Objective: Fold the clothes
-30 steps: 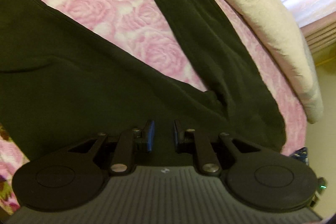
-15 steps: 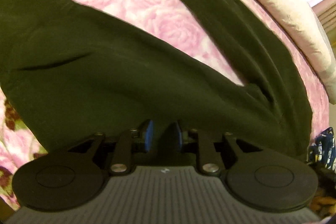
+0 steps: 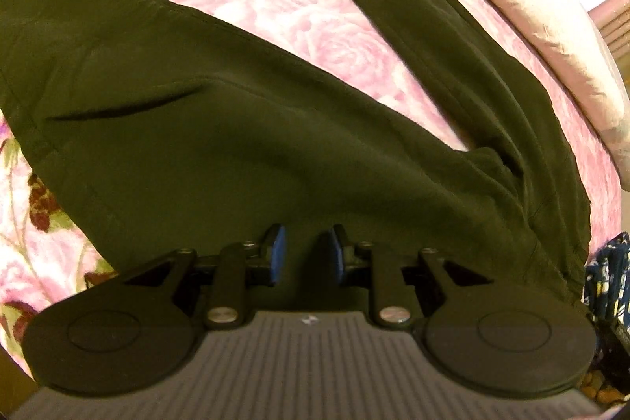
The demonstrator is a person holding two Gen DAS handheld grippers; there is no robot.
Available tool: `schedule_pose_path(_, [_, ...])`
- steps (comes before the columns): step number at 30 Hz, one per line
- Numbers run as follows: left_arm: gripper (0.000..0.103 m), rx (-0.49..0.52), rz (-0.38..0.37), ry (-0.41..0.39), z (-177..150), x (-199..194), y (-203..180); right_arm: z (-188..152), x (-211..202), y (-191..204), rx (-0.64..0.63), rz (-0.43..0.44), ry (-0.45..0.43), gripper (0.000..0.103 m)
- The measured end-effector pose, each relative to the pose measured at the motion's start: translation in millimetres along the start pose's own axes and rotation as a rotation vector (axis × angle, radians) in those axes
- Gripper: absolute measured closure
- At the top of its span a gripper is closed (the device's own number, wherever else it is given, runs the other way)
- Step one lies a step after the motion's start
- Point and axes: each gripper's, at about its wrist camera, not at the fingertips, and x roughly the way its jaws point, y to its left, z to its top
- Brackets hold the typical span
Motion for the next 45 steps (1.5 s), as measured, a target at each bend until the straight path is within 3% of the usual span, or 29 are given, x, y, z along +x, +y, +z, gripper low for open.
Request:
schedule_pose_path(2, [0.082, 0.006, -0.002, -0.002, -2, -2, -1, 1, -1, 7, -0.035, -0.014, -0.017, 0.101])
schedule_pose_path(5, [0.082, 0.002, -0.012, -0.004, -1, -3, 0, 2, -12, 26, -0.121, -0.086, -0.025, 0.102])
schedule_pose_path(9, [0.081, -0.005, 0.004, -0.019, -1, -4, 7, -5, -15, -5, -0.016, -0.322, -0.060, 0.103])
schedule_pose_path(10, [0.078, -0.010, -0.002, -0.031, -1, -8, 12, -5, -21, -9, 0.042, -0.277, -0.085, 0.103])
schedule_pose_path(11, [0.076, -0.030, -0.002, -0.053, -1, -13, 18, -5, -27, -7, 0.082, -0.235, -0.093, 0.100])
schedule_pose_path(12, [0.074, -0.045, -0.005, -0.069, 0, -19, 26, -6, -33, -4, 0.110, -0.198, -0.095, 0.084])
schedule_pose_path(13, [0.074, -0.063, -0.011, -0.083, 1, -25, 36, -8, -36, 2, 0.111, -0.185, -0.084, 0.064])
schedule_pose_path(14, [0.074, -0.089, -0.010, -0.096, 4, -31, 48, -15, -43, 8, 0.117, -0.191, -0.088, 0.014])
schedule_pose_path(15, [0.073, -0.115, -0.008, -0.109, 7, -37, 60, -22, -49, 13, 0.124, -0.197, -0.092, 0.007])
schedule_pose_path(19, [0.066, -0.242, 0.046, -0.185, 23, -64, 120, -63, -69, 23, 0.230, -0.249, -0.107, 0.007])
schedule_pose_path(24, [0.063, -0.382, 0.175, -0.251, 61, -70, 204, -119, -75, 15, 0.486, -0.226, -0.126, 0.007])
schedule_pose_path(28, [0.063, -0.440, 0.275, -0.259, 95, -58, 263, -140, -56, 29, 0.505, -0.221, -0.182, 0.007])
schedule_pose_path(33, [0.061, -0.471, 0.235, -0.276, 115, -50, 300, -154, -38, 43, 0.502, -0.260, -0.274, 0.007])
schedule_pose_path(35, [0.065, -0.462, 0.212, -0.279, 120, -49, 308, -159, -38, 45, 0.515, -0.273, -0.313, 0.007])
schedule_pose_path(36, [0.074, -0.449, 0.205, -0.280, 122, -49, 310, -160, -38, 45, 0.522, -0.279, -0.328, 0.007])
schedule_pose_path(37, [0.089, -0.437, 0.199, -0.281, 124, -48, 313, -161, -38, 45, 0.528, -0.289, -0.340, 0.009])
schedule_pose_path(38, [0.096, -0.429, 0.176, -0.280, 128, -48, 317, -161, -37, 46, 0.530, -0.313, -0.345, 0.023])
schedule_pose_path(41, [0.099, -0.351, 0.143, -0.288, 139, -50, 317, -160, -41, 48, 0.543, -0.426, -0.320, 0.079])
schedule_pose_path(45, [0.097, -0.140, 0.112, -0.392, 142, -79, 301, -154, -58, 52, 0.502, -0.464, -0.307, 0.083])
